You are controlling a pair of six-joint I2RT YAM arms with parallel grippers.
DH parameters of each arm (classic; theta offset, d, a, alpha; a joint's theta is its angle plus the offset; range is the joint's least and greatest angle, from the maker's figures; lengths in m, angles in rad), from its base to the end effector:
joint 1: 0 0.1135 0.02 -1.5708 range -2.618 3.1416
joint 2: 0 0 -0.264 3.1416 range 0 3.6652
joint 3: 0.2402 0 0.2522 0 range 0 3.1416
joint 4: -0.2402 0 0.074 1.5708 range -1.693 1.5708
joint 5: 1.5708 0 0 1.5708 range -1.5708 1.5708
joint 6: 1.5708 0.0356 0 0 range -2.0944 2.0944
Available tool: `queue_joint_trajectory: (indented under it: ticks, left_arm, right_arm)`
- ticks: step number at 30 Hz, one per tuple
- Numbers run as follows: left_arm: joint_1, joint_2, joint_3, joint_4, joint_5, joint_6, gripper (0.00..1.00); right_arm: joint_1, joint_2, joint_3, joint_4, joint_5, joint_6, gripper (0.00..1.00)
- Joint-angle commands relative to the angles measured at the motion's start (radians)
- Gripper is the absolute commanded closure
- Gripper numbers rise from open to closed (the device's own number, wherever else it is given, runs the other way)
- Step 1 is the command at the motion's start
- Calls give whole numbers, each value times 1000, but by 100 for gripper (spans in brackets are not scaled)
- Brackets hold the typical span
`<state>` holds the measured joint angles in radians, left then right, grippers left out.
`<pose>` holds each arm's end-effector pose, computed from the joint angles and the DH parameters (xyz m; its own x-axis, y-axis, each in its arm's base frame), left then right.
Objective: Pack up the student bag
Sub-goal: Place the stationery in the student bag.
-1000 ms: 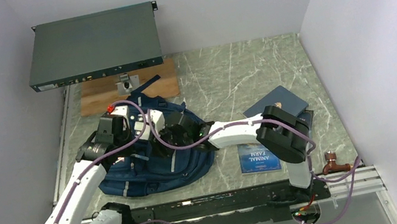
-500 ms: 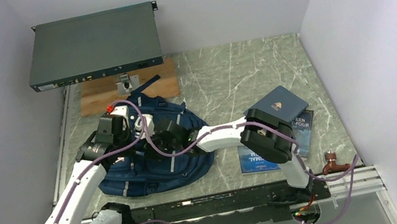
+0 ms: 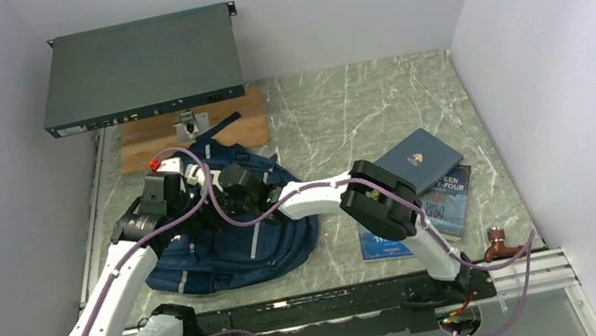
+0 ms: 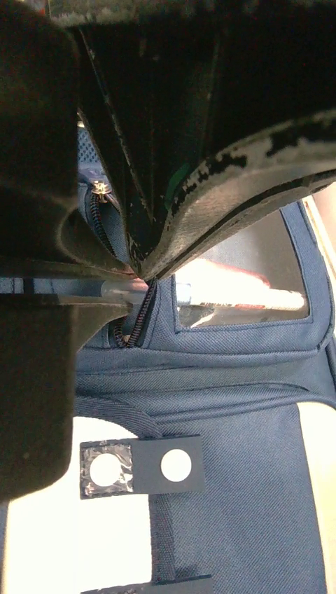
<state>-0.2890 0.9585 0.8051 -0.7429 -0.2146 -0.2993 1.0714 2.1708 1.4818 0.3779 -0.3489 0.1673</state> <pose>0.1818 -0.0462 0.2664 -0.7599 -0.0746 -0.6458 -0.0765 0.9968 -0.0252 0.2281 0.4435 0.1891 -0.3079 -0.2376 -0.9213 -0.9427 0.2068 0.2617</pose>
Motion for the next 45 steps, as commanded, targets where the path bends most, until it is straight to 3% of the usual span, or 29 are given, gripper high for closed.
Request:
queue_joint_trajectory:
  ticks: [1,5,11,14,18,28,34,39,42,45]
  left_arm:
    - [-36,-21,21,71,67,59,100]
    - [-36,-22,16,73,73,42,100]
    - [-35,-48,17,61,95,-37,97]
    - [-33,-57,-4,83,100,-89,94]
    - [-32,-26,3,58,70,-115,100]
    - [-32,-22,-44,79,134,-218,100]
    - [-32,-44,-58,78,140,-233,100]
    - [-32,-59,-78,74,144,-230,100]
    - [-32,-66,-80,71,145,-229,100]
    - [-32,-78,-87,70,148,-230,100]
  right_arm:
    - [15,69,68,123,-81,1,92]
    - [5,60,44,121,-37,26,69]
    - [-30,-116,-146,72,-21,88,53]
    - [-31,-199,-223,48,-13,104,50]
    - [-30,-265,-308,17,26,56,48]
    - [-5,-282,-384,72,-19,35,48]
    - [1,-241,-372,124,43,46,55]
    - [2,-200,-314,115,20,24,88]
    - [4,-160,-267,106,-1,20,100]
    - [3,-135,-215,103,-8,18,100]
